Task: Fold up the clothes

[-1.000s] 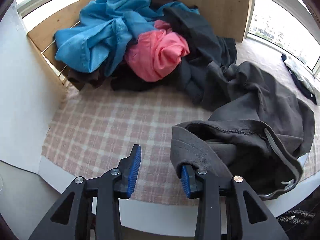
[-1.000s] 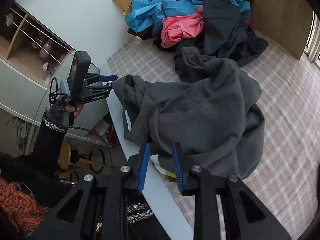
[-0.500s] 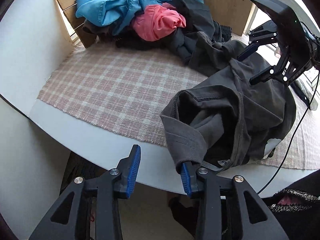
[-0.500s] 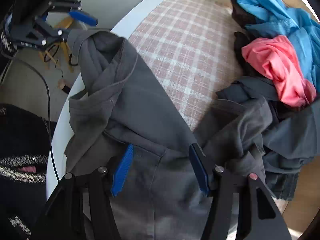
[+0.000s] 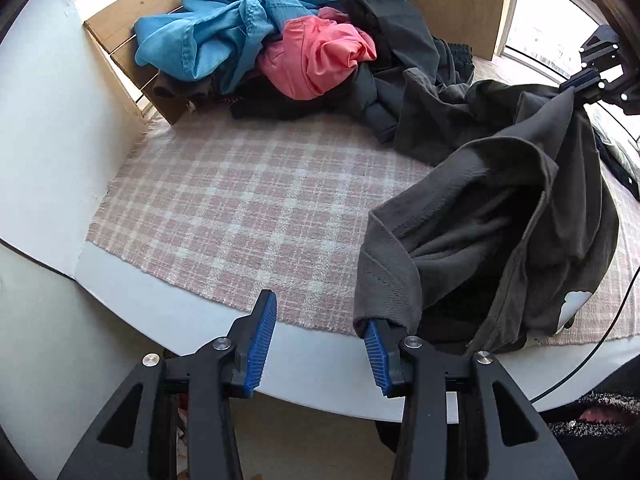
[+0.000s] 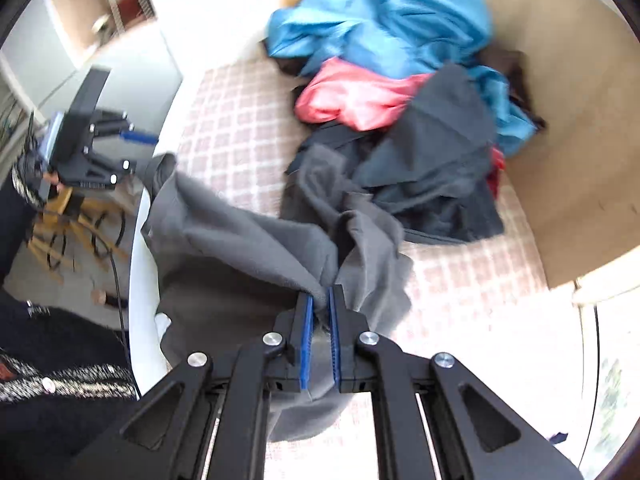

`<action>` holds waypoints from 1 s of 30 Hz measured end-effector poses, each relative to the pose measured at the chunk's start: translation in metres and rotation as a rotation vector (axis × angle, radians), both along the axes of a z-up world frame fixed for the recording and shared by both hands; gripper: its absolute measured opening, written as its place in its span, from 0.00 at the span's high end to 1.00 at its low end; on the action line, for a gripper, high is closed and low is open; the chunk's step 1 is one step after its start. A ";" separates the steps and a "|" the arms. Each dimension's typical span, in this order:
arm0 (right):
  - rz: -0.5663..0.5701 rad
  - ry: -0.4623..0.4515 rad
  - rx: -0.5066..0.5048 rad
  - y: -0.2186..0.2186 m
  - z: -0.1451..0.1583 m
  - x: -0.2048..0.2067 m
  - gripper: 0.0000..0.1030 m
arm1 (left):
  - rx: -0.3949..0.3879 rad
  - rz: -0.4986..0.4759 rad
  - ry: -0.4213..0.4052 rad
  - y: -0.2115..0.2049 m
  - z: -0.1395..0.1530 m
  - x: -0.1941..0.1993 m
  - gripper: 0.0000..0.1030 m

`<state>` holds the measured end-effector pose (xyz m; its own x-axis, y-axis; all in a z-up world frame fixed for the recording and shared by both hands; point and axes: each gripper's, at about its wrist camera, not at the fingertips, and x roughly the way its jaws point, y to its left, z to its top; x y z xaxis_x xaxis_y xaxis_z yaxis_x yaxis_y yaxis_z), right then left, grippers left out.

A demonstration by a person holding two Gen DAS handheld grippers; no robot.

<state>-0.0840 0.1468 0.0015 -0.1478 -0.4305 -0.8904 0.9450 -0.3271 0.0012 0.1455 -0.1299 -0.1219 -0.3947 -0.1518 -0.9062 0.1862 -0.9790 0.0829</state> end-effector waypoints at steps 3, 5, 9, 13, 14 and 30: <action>-0.258 0.020 -0.015 0.066 -0.002 -0.022 0.93 | -0.044 -0.086 0.015 0.012 0.013 -0.028 0.55; -0.400 -0.025 0.016 0.109 -0.022 -0.031 0.93 | -0.073 -0.145 0.024 0.020 0.021 -0.048 0.55; -0.604 -0.118 0.075 0.176 -0.066 -0.038 0.93 | -0.073 -0.289 0.028 0.045 0.023 -0.087 0.53; -0.751 -0.249 0.023 0.224 -0.101 -0.026 0.93 | -0.092 -0.412 0.003 0.070 0.015 -0.105 0.51; -0.785 -0.285 -0.019 0.236 -0.104 -0.020 0.93 | -0.098 -0.427 -0.005 0.075 0.012 -0.112 0.50; -1.097 -0.229 0.081 0.286 -0.120 0.037 0.66 | 0.072 -0.757 -0.024 0.186 -0.008 -0.234 0.45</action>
